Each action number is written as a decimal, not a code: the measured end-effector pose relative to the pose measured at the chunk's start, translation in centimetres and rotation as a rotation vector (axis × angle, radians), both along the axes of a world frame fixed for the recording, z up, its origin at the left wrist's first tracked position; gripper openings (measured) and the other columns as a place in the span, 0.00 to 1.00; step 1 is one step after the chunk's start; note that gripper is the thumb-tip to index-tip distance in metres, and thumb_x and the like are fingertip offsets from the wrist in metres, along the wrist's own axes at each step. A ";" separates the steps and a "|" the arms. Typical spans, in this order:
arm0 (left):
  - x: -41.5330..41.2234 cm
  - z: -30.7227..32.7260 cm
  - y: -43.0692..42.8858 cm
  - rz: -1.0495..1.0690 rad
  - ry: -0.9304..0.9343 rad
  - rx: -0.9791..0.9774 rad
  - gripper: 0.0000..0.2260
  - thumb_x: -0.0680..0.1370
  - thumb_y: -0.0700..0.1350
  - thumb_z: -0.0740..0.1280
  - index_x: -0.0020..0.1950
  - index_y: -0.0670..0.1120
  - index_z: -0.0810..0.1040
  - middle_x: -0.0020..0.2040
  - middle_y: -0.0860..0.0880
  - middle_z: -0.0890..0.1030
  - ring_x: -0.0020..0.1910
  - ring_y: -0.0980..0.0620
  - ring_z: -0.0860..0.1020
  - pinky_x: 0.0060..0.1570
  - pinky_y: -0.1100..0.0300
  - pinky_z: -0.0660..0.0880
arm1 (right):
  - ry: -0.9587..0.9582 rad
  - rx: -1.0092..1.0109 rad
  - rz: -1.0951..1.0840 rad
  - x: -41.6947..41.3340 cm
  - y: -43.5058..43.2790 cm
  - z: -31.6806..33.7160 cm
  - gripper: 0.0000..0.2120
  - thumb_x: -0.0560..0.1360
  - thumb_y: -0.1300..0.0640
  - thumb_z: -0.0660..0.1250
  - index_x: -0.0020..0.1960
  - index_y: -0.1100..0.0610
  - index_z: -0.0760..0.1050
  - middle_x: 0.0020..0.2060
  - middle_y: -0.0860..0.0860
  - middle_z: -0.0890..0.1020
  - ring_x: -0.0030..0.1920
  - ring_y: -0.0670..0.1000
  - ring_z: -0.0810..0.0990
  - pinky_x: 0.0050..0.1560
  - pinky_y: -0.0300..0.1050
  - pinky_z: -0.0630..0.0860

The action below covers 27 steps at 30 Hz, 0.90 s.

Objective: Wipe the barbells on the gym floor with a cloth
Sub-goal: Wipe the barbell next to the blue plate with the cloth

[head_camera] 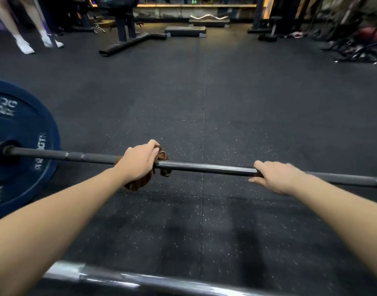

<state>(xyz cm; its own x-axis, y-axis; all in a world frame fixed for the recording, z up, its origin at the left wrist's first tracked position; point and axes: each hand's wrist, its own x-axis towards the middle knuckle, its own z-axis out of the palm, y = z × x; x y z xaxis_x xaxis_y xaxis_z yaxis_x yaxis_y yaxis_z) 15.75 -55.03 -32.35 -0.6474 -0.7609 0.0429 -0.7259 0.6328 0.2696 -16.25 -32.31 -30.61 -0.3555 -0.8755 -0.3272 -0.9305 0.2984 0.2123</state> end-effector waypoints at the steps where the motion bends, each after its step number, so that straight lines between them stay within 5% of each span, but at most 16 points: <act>1: 0.1 -0.1 0.1 -0.001 0.005 -0.006 0.10 0.88 0.49 0.50 0.62 0.50 0.68 0.48 0.52 0.78 0.53 0.41 0.78 0.59 0.46 0.68 | -0.020 -0.063 0.018 -0.5 0.4 -0.6 0.21 0.81 0.34 0.53 0.54 0.52 0.63 0.51 0.51 0.78 0.49 0.56 0.75 0.55 0.54 0.75; 5: -0.1 -0.8 -0.1 0.032 0.051 -0.058 0.10 0.87 0.49 0.51 0.63 0.50 0.70 0.49 0.50 0.80 0.52 0.42 0.78 0.59 0.44 0.68 | 0.045 -0.196 0.108 -0.9 0.7 -2.4 0.19 0.82 0.35 0.53 0.50 0.52 0.59 0.45 0.49 0.74 0.44 0.55 0.73 0.44 0.51 0.71; 9: -0.8 -0.9 0.8 0.119 0.058 -0.076 0.11 0.87 0.49 0.52 0.64 0.49 0.71 0.53 0.47 0.81 0.54 0.40 0.77 0.59 0.42 0.67 | 0.052 -0.207 0.112 -1.1 0.7 -2.5 0.19 0.82 0.36 0.52 0.50 0.52 0.57 0.44 0.48 0.70 0.44 0.56 0.73 0.43 0.50 0.66; 17: -3.2 1.4 5.4 0.073 0.077 -0.014 0.11 0.87 0.49 0.52 0.65 0.52 0.71 0.55 0.47 0.81 0.55 0.41 0.77 0.54 0.46 0.72 | -0.043 -0.154 0.061 -0.5 0.9 -1.1 0.19 0.83 0.38 0.53 0.53 0.54 0.59 0.54 0.56 0.78 0.46 0.57 0.70 0.47 0.52 0.66; 22: -10.2 3.0 9.4 -0.032 -0.037 0.101 0.12 0.88 0.50 0.51 0.68 0.51 0.69 0.60 0.45 0.81 0.56 0.41 0.77 0.54 0.50 0.71 | -0.066 -0.176 0.058 -0.5 0.7 -1.5 0.20 0.84 0.39 0.55 0.61 0.56 0.65 0.60 0.58 0.77 0.59 0.60 0.76 0.55 0.54 0.69; 27: -16.8 2.4 14.7 -0.075 0.043 0.124 0.13 0.88 0.49 0.51 0.69 0.50 0.69 0.57 0.47 0.81 0.55 0.43 0.77 0.52 0.51 0.69 | -0.065 -0.236 0.058 -0.6 1.1 -1.7 0.22 0.83 0.39 0.56 0.66 0.56 0.66 0.64 0.57 0.77 0.64 0.60 0.76 0.60 0.54 0.70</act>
